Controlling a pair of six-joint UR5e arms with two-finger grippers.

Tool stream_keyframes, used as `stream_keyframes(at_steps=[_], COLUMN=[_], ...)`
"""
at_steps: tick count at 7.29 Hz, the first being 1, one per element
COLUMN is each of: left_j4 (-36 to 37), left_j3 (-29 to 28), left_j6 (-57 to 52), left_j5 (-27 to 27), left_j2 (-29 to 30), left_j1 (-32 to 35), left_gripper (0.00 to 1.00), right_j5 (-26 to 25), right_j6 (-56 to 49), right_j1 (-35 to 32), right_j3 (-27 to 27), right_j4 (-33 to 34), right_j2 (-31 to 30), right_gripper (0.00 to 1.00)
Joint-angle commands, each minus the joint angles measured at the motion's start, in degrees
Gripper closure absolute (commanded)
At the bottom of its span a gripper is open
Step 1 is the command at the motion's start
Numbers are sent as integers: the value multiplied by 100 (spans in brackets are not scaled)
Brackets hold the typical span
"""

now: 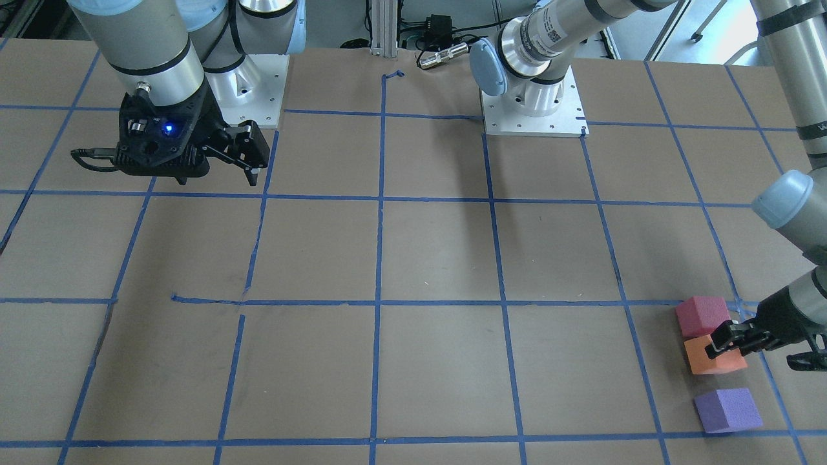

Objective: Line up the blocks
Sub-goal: 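Place the orange cube between the purple and pink cubes, release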

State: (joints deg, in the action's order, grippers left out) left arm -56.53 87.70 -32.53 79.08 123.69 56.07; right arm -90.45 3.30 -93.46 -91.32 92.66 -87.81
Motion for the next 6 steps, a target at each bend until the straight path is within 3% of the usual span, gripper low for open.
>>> stream_keyframes(at_steps=[1,4,6], left_j4=[98,275,-1238], left_j3=[28,37,-86], left_j6=[-25,-122,26], left_j5=[10,537,529], left_j2=[32,-265,-1132], left_j1=[0,122,350], left_gripper=[3,0,0], right_j5=[1,1,19], right_j6=[4,4,4], right_j1=[3,3,3], right_j3=[0,0,0], right_j4=[24,24,68], right_j2=[0,0,0], right_gripper=[0,0,0])
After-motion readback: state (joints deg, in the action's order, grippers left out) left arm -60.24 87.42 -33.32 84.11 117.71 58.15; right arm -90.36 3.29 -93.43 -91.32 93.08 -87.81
